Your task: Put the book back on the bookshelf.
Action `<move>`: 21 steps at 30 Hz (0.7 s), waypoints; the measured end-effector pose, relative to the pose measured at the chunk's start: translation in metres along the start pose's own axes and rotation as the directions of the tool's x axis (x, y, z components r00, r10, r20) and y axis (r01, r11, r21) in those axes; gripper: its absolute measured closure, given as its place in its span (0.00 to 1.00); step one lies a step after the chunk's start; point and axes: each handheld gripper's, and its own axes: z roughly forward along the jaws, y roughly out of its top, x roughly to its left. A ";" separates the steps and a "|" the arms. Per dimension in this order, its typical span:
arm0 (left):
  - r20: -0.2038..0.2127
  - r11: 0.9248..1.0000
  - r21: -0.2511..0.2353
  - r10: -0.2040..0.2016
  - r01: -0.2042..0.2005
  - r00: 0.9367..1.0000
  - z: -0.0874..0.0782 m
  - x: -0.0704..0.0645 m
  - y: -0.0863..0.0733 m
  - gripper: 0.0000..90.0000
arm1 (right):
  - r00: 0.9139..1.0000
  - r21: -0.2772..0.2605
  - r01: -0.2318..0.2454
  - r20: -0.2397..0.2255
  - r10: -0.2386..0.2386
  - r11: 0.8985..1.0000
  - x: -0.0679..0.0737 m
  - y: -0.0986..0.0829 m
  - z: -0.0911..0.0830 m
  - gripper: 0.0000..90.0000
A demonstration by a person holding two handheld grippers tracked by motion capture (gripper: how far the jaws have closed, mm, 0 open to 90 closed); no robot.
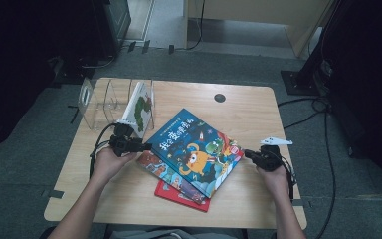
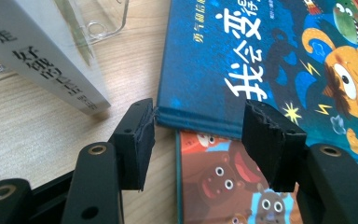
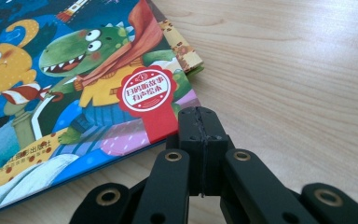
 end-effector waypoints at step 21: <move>-0.013 0.997 0.062 -0.038 0.038 0.999 0.012 0.002 0.002 0.69 | 1.000 0.001 -0.013 0.015 0.013 1.000 0.000 0.003 0.005 1.00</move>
